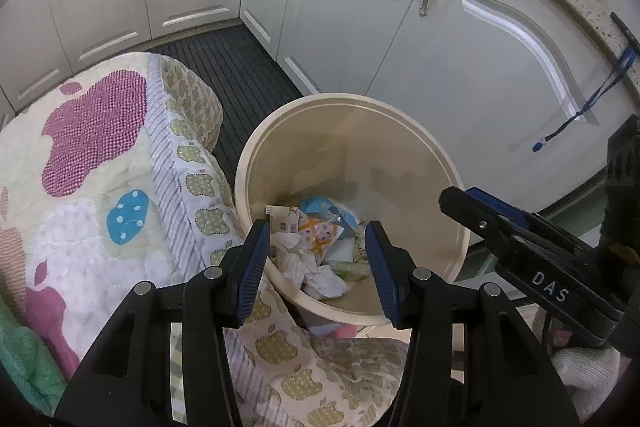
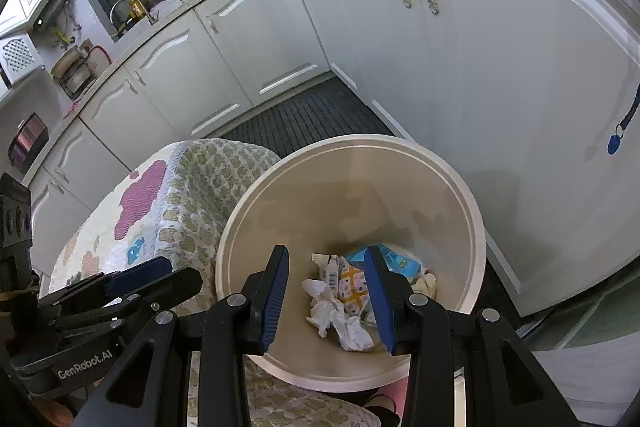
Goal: Collect trash
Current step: 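Return both tools from the bin to the table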
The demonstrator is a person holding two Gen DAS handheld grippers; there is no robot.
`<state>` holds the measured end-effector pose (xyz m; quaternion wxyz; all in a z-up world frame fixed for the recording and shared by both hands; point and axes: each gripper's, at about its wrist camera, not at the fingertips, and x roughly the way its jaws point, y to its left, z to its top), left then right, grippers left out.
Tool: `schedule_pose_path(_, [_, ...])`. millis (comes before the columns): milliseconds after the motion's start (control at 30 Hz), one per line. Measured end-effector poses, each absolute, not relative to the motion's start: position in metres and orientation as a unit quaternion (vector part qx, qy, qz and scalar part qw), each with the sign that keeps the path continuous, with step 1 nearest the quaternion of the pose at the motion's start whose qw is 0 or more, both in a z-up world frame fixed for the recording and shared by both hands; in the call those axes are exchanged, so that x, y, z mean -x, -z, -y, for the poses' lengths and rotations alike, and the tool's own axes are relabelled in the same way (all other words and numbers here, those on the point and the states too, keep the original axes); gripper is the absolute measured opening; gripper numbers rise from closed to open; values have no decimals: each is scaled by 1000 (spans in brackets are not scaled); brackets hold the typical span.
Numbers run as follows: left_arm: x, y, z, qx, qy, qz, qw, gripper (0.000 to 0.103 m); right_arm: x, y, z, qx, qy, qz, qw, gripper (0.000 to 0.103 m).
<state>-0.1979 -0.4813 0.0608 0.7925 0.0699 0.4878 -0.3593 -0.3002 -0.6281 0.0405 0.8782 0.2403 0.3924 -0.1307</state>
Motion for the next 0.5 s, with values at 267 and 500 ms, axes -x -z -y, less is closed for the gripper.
schedule_pose_path(267, [209,-75,471,-73,359,-475,800,48,302,-48,619,-234,122,-389,883,37])
schedule_pose_path(500, [224,-91,451,-81,355,-456,812,48,305,-58,607,-227,111,-388,886,37])
